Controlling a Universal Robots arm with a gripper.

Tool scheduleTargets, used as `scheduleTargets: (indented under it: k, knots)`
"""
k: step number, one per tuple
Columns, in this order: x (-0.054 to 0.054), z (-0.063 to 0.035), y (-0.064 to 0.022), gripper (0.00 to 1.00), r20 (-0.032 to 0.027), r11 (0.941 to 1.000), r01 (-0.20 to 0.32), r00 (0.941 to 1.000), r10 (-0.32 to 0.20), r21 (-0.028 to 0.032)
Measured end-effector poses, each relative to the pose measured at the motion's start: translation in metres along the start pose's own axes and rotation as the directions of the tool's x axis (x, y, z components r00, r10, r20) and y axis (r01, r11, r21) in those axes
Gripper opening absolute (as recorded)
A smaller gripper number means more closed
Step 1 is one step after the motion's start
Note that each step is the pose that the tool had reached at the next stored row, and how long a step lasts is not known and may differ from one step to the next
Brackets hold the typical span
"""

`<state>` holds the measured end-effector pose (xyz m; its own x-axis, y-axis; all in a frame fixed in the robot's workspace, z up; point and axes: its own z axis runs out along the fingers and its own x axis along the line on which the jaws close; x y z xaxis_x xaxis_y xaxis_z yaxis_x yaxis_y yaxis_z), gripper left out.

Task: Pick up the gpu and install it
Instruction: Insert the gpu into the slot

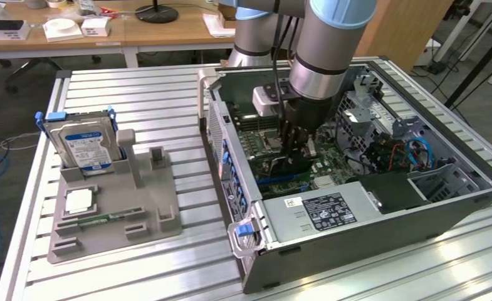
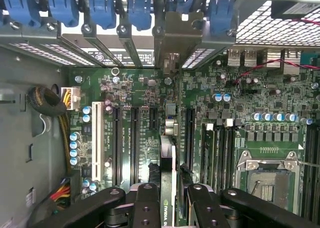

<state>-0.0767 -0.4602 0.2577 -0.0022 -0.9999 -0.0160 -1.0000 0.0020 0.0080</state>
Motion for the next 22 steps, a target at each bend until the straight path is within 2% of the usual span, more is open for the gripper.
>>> scheduleTargets:
  k: [9, 22]
  knots:
    - [-0.0017, 0.0052, 0.0002, 0.26, 0.0044, 1.0000, 0.000, 1.0000, 0.000, 0.0000]
    - [-0.0017, 0.0088, 0.0002, 0.26, 0.0045, 1.0000, 0.000, 1.0000, 0.000, 0.0000]
